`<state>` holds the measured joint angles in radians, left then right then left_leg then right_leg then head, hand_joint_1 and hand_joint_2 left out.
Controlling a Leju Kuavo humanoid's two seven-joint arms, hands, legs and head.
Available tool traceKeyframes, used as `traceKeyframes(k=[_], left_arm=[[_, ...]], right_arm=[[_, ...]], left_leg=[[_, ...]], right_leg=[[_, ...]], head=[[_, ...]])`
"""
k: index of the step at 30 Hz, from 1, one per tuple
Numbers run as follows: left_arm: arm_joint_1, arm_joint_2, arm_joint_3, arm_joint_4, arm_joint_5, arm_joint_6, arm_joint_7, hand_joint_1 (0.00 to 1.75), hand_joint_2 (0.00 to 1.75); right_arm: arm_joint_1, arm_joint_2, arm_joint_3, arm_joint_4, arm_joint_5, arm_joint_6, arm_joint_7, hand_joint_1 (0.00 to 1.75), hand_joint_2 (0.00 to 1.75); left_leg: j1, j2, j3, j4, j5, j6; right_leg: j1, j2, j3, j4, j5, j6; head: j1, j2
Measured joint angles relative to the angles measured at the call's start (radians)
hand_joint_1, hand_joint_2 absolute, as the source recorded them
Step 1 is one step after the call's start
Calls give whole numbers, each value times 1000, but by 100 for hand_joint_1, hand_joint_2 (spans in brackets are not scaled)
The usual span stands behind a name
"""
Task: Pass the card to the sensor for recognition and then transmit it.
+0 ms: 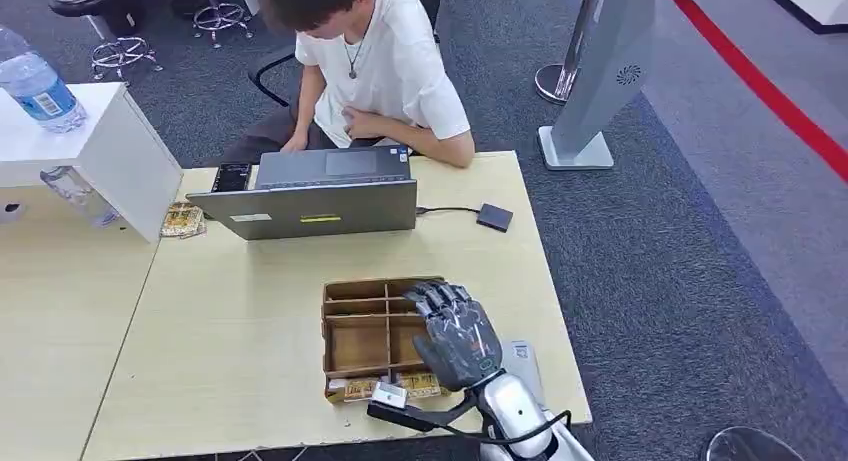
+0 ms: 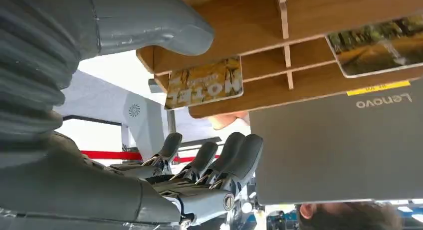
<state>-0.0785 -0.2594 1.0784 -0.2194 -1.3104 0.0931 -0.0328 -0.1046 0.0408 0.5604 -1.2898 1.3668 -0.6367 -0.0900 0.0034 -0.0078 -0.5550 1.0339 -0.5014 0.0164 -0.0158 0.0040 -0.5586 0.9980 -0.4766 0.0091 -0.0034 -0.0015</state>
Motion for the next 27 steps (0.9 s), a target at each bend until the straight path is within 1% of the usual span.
traceKeyframes(k=[3,7,11,19,21,26,27], left_arm=[[0,0,0,0,0,0,0,0,0],[0,0,0,0,-2,0,0,0,0],[0,0,0,0,-3,-2,2,0,0],[0,0,0,0,-3,-2,2,0,0],[0,0,0,0,-3,-2,2,0,0],[0,0,0,0,-6,-3,2,0,0],[0,0,0,0,-6,-3,2,0,0]], right_arm=[[-1,0,3,8,0,0,0,63,175],[-6,0,3,20,0,0,1,61,175],[-17,6,5,35,0,0,8,66,175],[-38,14,10,66,0,-5,16,66,175],[-41,15,11,72,0,-5,16,63,175],[-49,19,11,80,0,-5,16,68,175],[-51,19,11,80,0,-5,17,66,175]], left_leg=[[0,0,0,0,0,0],[0,0,0,0,0,0],[0,0,0,0,0,0],[0,0,0,0,0,0],[0,0,0,0,0,0],[0,0,0,0,0,0],[0,0,0,0,0,0]], right_leg=[[0,0,0,0,0,0],[0,0,0,0,0,0],[0,0,0,0,0,0],[0,0,0,0,0,0],[0,0,0,0,0,0],[0,0,0,0,0,0],[0,0,0,0,0,0]], head=[[0,0],[0,0],[0,0],[0,0],[0,0],[0,0],[0,0]])
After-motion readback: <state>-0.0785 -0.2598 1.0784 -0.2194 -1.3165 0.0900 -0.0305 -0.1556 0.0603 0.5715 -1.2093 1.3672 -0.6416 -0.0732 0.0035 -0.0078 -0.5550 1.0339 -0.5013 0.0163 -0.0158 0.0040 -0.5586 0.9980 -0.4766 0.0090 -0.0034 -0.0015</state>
